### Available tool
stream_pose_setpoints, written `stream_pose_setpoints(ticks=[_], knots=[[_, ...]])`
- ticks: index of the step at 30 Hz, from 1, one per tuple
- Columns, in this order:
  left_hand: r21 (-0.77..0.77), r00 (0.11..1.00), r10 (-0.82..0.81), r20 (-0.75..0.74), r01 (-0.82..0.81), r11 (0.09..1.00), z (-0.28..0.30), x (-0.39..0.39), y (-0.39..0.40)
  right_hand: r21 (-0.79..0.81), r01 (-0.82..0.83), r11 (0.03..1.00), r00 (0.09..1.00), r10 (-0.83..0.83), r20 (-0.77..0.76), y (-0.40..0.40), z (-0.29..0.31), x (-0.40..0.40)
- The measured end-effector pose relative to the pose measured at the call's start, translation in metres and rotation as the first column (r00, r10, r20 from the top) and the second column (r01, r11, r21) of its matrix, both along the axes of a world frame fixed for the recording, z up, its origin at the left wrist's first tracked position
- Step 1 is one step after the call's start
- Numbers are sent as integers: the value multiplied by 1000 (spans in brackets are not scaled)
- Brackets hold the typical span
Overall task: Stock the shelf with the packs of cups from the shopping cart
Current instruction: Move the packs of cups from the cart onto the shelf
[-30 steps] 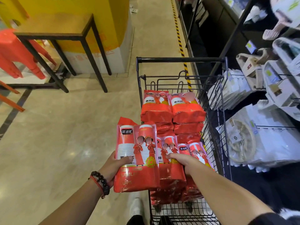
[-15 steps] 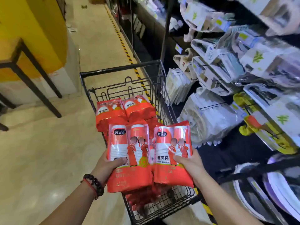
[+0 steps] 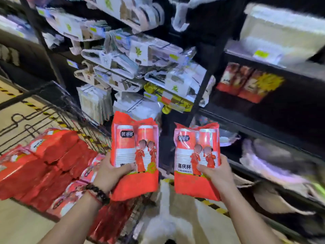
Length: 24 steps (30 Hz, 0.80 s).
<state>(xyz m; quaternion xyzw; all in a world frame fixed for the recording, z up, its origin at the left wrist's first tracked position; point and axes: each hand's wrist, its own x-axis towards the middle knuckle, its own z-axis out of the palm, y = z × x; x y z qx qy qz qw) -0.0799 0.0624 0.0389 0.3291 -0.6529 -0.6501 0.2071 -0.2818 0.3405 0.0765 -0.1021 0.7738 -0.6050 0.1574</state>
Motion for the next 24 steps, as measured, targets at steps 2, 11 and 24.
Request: stream_pose_setpoints(ticks=[2,11,24], knots=[[-40,996,-87,-9,86,995,9,-29,21,-7,97,995,995,-97,16,36,2,-6],[-90,927,-374,-3,372,924,29,-171,122,-40,372,927,928,-372,13,171,11,-60],[-77,909,-416,-37,413,908,42,-300,211,-134,434,891,901,-432,50,261,37,-155]])
